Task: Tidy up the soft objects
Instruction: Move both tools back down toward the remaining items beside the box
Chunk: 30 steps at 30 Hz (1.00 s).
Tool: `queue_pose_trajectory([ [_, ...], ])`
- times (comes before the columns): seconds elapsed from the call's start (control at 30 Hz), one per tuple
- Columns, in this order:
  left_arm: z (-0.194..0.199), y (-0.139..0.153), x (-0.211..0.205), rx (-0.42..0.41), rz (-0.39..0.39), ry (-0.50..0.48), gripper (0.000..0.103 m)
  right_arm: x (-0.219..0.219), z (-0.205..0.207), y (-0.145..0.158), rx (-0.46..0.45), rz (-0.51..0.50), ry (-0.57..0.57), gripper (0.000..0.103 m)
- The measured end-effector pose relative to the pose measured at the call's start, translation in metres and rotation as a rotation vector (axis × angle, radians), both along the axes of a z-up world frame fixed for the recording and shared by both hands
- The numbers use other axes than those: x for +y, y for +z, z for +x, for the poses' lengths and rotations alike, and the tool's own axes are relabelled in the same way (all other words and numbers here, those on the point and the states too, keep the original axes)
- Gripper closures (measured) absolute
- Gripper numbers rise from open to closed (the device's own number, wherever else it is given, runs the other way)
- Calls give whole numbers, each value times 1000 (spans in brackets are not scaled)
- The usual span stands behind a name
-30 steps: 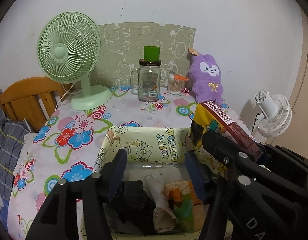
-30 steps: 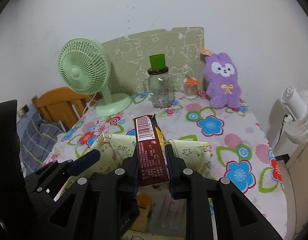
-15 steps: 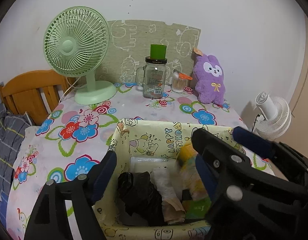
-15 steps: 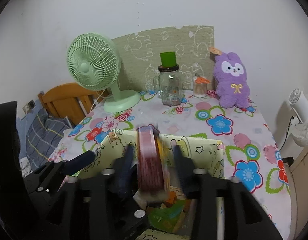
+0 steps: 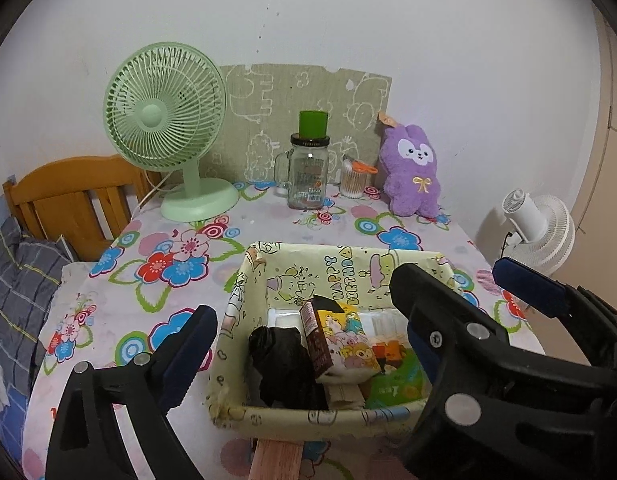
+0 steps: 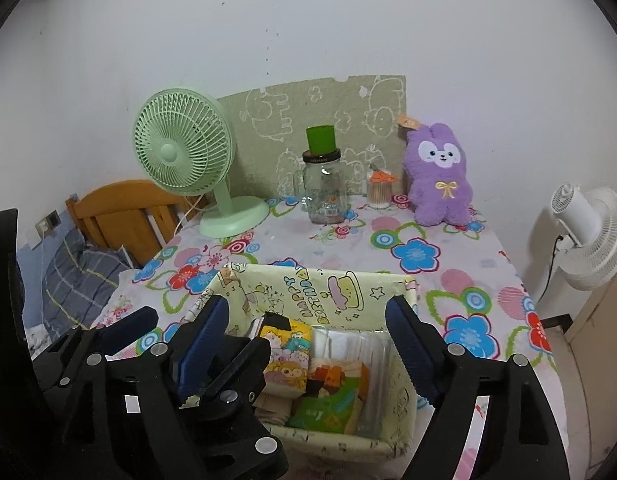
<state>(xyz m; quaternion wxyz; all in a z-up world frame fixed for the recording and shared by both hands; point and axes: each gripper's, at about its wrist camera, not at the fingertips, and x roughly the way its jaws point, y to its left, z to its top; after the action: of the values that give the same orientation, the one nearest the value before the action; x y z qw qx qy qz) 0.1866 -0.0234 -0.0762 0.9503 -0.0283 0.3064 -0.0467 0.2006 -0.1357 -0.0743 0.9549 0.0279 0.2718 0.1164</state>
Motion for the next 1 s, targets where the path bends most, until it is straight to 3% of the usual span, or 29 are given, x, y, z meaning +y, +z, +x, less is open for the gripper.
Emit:
queue_pose_trajectory([
  [0.33,-31,13,0,-38,2,-17,0,-4,-37,14,-39,-16,-48,9],
  [1.0,-91,21,-9,-71,10,-63,0,-13,-105,22,-57,-34,-112,0],
])
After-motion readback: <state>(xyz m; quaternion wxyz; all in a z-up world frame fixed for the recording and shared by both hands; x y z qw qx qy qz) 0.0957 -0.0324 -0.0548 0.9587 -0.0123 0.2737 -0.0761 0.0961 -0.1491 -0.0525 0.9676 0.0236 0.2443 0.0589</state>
